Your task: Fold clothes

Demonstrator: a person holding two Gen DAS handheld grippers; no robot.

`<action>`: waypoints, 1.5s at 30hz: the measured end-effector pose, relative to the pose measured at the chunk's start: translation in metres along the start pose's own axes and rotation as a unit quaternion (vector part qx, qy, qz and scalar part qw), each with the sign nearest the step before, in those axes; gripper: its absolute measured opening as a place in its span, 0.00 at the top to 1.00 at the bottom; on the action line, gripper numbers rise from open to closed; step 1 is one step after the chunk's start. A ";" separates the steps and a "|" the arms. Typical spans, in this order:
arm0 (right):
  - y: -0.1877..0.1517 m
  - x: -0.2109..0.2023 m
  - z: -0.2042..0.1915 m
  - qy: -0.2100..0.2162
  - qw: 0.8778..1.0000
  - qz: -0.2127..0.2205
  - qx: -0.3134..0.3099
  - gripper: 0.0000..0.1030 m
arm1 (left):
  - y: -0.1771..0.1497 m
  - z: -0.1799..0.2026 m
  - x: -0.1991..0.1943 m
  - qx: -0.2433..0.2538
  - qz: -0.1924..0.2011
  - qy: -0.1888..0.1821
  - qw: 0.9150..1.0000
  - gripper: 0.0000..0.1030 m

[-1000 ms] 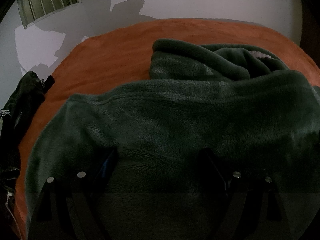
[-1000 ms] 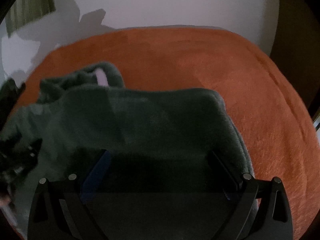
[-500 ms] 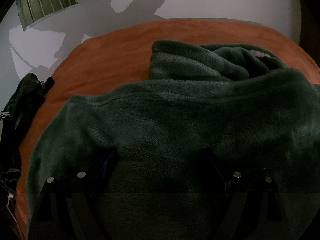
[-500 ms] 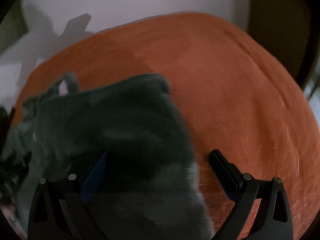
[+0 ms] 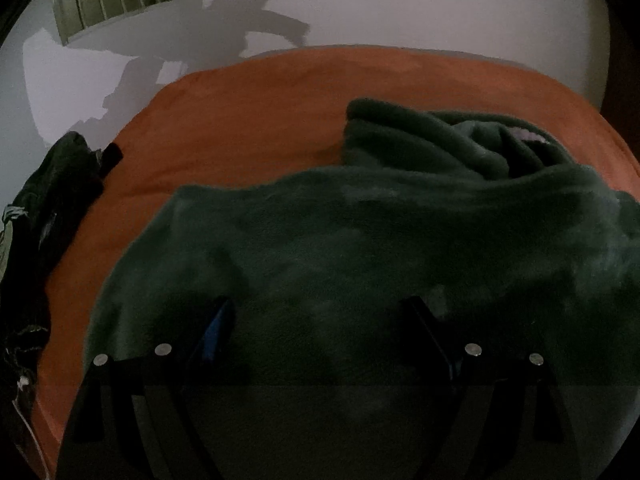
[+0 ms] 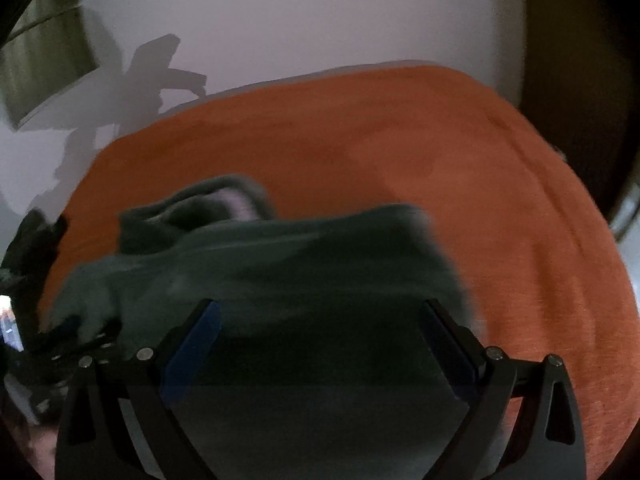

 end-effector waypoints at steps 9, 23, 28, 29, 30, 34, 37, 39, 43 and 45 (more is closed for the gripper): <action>-0.013 0.035 -0.071 -0.014 0.996 0.012 -0.083 0.04 | -0.010 -0.016 -0.013 0.015 0.049 0.007 0.999 0.16; -0.029 0.050 -0.037 -0.030 0.999 -0.021 -0.016 0.04 | 0.000 -0.065 -0.037 0.000 0.135 0.065 0.989 0.16; -0.031 0.044 -0.030 -0.037 0.999 -0.025 -0.030 0.04 | -0.014 -0.089 0.012 -0.018 0.054 0.103 0.993 0.16; -0.032 0.040 -0.023 -0.044 0.998 -0.022 -0.026 0.04 | -0.019 -0.093 0.024 -0.023 0.031 0.098 0.994 0.16; -0.032 0.037 -0.016 -0.046 0.999 -0.022 -0.017 0.04 | -0.024 -0.098 0.031 -0.037 0.018 0.077 0.996 0.16; -0.029 0.026 0.013 -0.050 0.999 -0.023 0.002 0.04 | -0.024 -0.111 0.033 -0.081 0.013 0.036 0.996 0.16; -0.023 0.015 0.034 -0.086 0.996 -0.021 -0.032 0.04 | -0.021 -0.108 0.032 -0.066 0.017 0.041 0.997 0.16; -0.022 0.007 0.052 -0.120 0.991 -0.019 -0.055 0.04 | -0.022 -0.108 0.030 -0.061 0.021 0.045 0.997 0.16; -0.027 -0.011 0.104 -0.147 0.988 -0.022 -0.031 0.04 | -0.023 -0.115 0.030 -0.058 0.022 0.047 0.997 0.16; -0.030 -0.025 0.128 -0.129 0.992 -0.011 0.009 0.04 | -0.019 -0.118 0.032 -0.053 0.027 0.053 0.997 0.16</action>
Point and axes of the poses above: each gripper's, at about its wrist camera, not at the fingertips, and x roughly the way its jaws point, z to its right, y to its top, the point moved 5 cm from there along x, roughly the way its jaws point, and after that the axes turned 10 degrees about y, right-handed, at the moved point
